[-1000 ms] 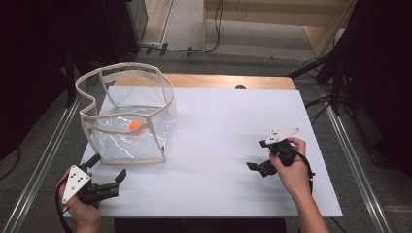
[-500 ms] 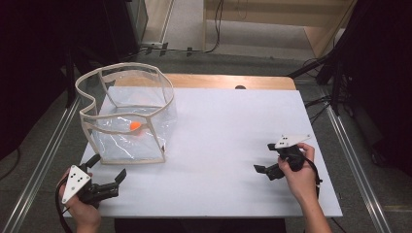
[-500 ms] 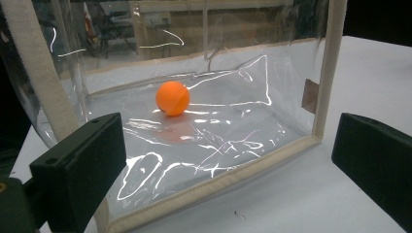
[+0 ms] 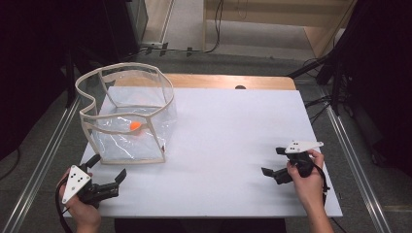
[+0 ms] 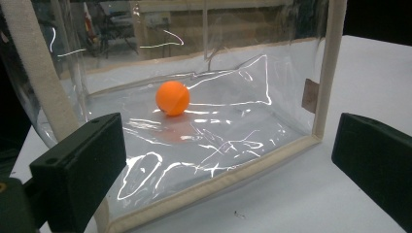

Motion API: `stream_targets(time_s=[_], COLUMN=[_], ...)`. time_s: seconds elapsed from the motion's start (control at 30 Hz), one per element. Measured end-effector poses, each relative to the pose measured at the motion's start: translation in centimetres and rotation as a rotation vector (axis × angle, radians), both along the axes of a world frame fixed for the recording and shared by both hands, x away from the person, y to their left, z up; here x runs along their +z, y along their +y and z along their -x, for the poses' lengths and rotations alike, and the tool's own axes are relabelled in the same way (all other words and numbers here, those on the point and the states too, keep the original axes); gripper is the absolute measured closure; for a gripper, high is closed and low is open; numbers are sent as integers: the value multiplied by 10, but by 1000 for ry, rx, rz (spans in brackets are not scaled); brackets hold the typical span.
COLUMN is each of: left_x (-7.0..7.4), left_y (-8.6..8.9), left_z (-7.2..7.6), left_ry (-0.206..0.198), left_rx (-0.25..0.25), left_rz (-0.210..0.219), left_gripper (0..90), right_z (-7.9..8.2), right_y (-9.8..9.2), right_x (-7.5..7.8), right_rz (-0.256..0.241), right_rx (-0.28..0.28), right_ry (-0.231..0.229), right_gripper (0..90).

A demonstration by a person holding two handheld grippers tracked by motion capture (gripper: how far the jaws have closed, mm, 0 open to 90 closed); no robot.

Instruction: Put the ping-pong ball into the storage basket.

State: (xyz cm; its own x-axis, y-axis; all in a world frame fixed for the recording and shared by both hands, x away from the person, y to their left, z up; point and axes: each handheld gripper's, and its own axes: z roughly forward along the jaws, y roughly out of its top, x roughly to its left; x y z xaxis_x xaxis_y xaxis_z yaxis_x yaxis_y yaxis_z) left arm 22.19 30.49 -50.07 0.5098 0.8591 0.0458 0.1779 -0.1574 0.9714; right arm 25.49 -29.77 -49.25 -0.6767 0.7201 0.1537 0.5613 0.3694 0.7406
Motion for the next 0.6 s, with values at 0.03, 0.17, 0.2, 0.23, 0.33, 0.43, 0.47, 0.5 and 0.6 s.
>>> stream_targets(time_s=[0.03, 0.17, 0.2, 0.23, 0.33, 0.43, 0.47, 0.5, 0.6], left_x=[0, 0, 0, 0, 0, 0, 0, 0, 0], left_y=[0, 0, 0, 0, 0, 0, 0, 0, 0], left_z=[0, 0, 0, 0, 0, 0, 0, 0, 0], left_ry=[0, 0, 0, 0, 0, 0, 0, 0, 0], left_rx=[0, 0, 0, 0, 0, 1, 1, 1, 1], left_rz=[0, 0, 0, 0, 0, -1, -1, -1, -1], left_gripper=[0, 0, 0, 0, 0, 0, 0, 0, 0], right_z=[1, 5, 6, 7, 10, 13, 14, 15, 18], right_y=[-1, -6, -8, -9, -12, -16, -17, -18, -21], right_x=[-1, -3, -4, -4, -6, -8, -9, -9, -11], right_rz=[-4, -22, -28, -31, -39, -48, -49, -49, -55], right_rx=[-5, -18, -21, -22, -31, -40, -41, -45, -52], right_ry=[1, -9, -13, -17, -24, -28, -31, -33, -35], right_gripper=[0, 0, 0, 0, 0, 0, 0, 0, 0])
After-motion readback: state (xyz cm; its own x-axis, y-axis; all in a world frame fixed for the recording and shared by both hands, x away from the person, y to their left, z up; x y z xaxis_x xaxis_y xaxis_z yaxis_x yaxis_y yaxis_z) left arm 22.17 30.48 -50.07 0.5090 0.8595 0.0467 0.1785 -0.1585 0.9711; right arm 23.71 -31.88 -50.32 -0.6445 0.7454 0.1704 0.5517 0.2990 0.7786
